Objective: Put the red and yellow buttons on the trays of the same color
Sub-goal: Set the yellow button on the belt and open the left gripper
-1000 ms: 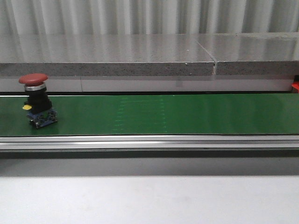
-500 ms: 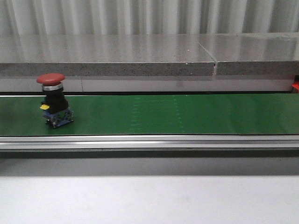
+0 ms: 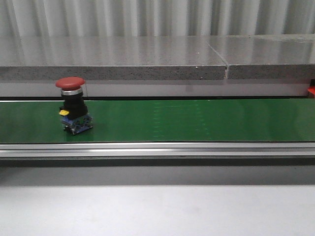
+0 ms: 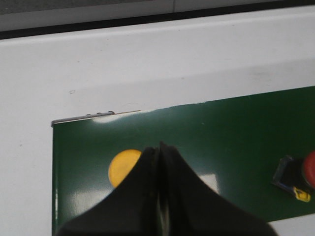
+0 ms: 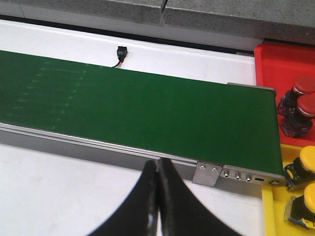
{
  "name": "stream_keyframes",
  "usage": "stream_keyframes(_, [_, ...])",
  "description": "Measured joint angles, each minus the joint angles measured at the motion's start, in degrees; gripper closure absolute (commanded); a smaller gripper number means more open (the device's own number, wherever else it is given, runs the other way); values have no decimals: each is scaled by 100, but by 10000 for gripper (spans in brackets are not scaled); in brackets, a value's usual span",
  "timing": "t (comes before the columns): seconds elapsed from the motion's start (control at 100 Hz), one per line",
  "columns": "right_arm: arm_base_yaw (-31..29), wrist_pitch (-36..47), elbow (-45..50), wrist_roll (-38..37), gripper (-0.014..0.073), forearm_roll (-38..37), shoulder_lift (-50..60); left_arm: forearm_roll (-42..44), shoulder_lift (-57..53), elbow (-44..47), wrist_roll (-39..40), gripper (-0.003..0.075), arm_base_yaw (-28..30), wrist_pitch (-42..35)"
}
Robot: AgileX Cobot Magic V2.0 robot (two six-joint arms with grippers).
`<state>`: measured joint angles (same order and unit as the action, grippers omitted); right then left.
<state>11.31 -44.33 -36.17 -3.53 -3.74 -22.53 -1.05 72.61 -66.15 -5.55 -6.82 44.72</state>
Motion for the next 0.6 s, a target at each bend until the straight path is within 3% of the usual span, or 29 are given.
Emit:
stream_keyframes(0.3, [0, 0, 0, 0, 662, 0, 0, 10, -1328, 1222, -9, 741, -595, -296])
stream_keyframes(0.6, [0, 25, 0, 0, 662, 2, 0, -12, -2945, 2391, -9, 741, -692, -319])
